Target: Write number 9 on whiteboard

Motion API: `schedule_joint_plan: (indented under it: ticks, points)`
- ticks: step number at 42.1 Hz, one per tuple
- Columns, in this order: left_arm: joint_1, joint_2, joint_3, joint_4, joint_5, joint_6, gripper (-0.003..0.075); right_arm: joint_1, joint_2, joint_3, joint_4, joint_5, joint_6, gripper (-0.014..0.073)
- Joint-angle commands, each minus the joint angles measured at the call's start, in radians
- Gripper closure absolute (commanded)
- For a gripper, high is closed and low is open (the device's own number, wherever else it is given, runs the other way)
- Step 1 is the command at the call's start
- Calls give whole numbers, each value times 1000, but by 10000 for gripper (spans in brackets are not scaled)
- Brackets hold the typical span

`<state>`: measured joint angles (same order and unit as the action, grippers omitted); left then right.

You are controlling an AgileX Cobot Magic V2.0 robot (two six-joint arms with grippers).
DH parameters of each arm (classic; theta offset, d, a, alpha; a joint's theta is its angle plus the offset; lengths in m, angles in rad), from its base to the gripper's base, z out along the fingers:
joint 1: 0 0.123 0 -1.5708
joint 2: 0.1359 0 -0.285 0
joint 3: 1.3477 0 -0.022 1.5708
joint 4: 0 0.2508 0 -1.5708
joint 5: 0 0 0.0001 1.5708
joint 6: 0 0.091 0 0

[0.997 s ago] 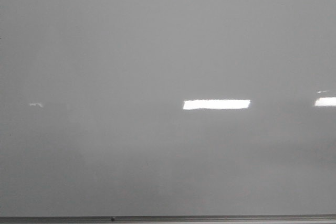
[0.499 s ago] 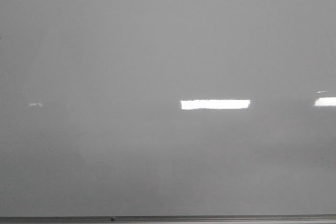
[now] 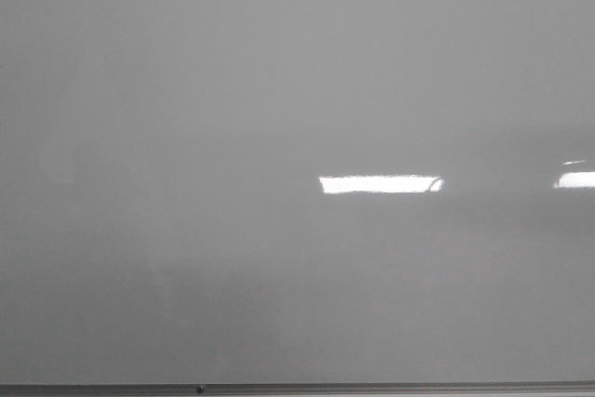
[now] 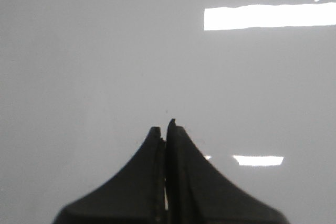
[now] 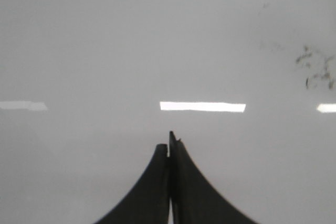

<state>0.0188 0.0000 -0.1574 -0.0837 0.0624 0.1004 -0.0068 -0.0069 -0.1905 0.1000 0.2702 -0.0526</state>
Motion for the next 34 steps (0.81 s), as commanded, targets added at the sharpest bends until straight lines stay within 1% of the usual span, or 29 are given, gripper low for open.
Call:
schedule_joint_plan:
  ticks: [1, 4, 6, 12, 16, 18, 21, 23, 27, 28, 30, 32, 34]
  points:
    - [-8, 76, -141, -10, 66, -3, 739, 0, 69, -144, 5, 35, -5, 664]
    - [-8, 143, -197, -9, 130, 1, 739, 0, 138, -212, 5, 96, -5, 664]
    - [-8, 189, -216, -7, 155, 1, 739, 0, 193, -251, 5, 112, -5, 664]
    - [-8, 292, -236, 9, 156, 1, 739, 0, 307, -297, 5, 110, -5, 664]
    - [-8, 308, -236, 11, 154, 1, 736, 0, 343, -299, 5, 107, -5, 661]
    - [-8, 308, -236, 11, 149, 1, 717, 0, 346, -299, 5, 111, -5, 648]
    - [-8, 308, -234, 11, 141, 1, 634, 0, 346, -299, 5, 110, -5, 584]
    - [-8, 308, -234, 11, 141, 1, 528, 0, 346, -299, 5, 108, -5, 496]
    - [-8, 308, -234, 11, 141, 1, 301, 0, 346, -299, 5, 105, -5, 292]
    - [-8, 308, -234, 11, 141, 1, 232, 0, 346, -299, 5, 105, -5, 241]
    - [-8, 308, -234, 11, 138, 1, 125, 0, 346, -299, 5, 105, -5, 103]
    - [-8, 308, -234, 11, 137, 1, 84, 0, 346, -299, 5, 105, -5, 43]
    - [-8, 308, -234, 9, 137, 1, 83, 0, 346, -299, 5, 105, -5, 25]
